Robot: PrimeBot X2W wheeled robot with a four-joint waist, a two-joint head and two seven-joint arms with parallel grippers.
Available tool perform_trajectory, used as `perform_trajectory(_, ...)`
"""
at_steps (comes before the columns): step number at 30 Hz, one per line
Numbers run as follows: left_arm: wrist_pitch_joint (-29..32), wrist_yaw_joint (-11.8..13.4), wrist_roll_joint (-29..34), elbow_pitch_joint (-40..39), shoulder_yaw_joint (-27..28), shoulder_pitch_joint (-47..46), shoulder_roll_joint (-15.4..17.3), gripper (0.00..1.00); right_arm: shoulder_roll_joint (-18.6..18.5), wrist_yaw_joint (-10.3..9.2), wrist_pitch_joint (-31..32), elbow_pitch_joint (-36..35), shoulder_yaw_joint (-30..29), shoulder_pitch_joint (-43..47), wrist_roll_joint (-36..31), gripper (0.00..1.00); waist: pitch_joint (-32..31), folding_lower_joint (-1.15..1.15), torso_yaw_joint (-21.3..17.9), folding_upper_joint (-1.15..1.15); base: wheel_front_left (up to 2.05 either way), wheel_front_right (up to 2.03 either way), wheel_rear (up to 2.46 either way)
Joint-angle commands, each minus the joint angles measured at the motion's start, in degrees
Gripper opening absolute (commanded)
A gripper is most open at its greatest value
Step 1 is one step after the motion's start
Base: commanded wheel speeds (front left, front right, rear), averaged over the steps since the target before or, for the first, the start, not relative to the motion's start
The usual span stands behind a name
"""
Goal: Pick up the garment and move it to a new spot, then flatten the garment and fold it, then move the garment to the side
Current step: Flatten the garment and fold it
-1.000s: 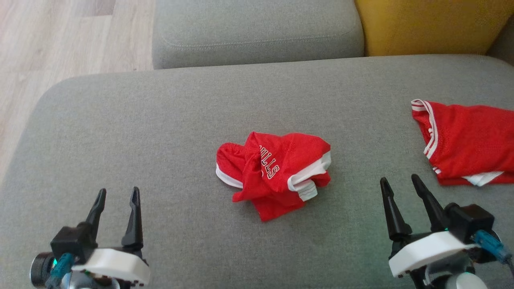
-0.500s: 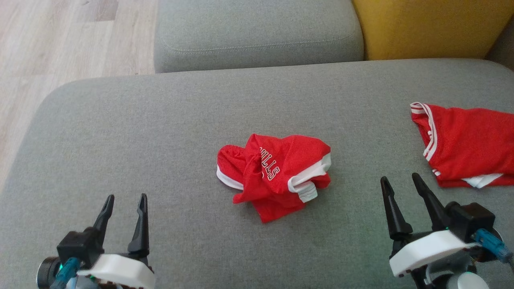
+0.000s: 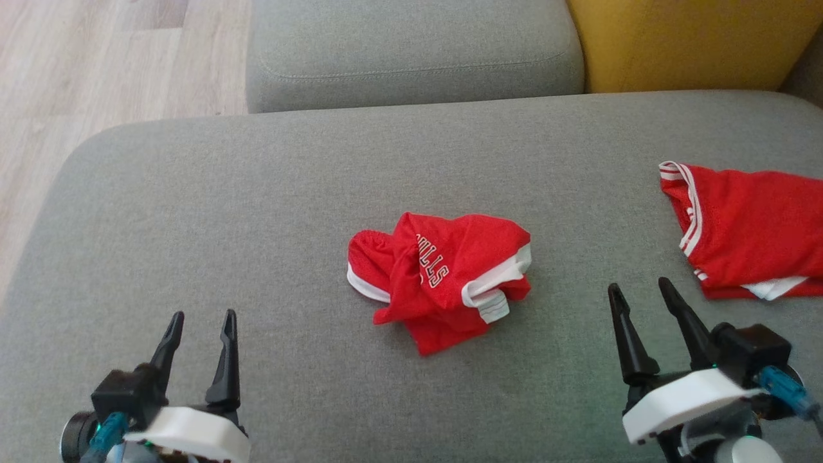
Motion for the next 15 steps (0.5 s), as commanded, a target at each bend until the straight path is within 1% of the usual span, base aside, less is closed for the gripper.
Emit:
perform_trajectory(1, -0.6, 0.3, -0.2, -2.2, 1.8, -2.5, 1.0, 1.0, -0.3, -0.05, 0.2, -2.0, 1.5, -1.1, -0.4, 1.0, 0.1, 0.0, 0.1, 0.0, 0.0, 0.0, 0.0)
perform_trajectory(6, -0.7, 0.2, -0.2, -2.3, 1.3, -3.5, 1.0, 1.0, -0.3, -0.05, 1.1, -0.5, 4.9, -2.0, -1.0, 1.0, 0.9, 0.0, 1.0, 0.0, 0.0, 0.0, 0.0)
perform_trajectory(12, -1.0, -0.1, 0.0, -2.0, 0.3, -5.9, 0.5, 1.0, -0.5, -0.05, 2.0, 4.6, 13.1, -4.6, -0.3, 1.0, 3.1, 0.0, 3.4, 0.0, 0.0, 0.0, 0.0)
perform_trajectory(15, -1.3, -0.2, 0.1, -1.4, -0.2, -7.5, 0.1, 1.0, -0.5, -0.05, 1.7, 7.9, 16.1, -7.3, 0.6, 1.0, 4.4, 0.0, 4.9, 0.0, 0.0, 0.0, 0.0)
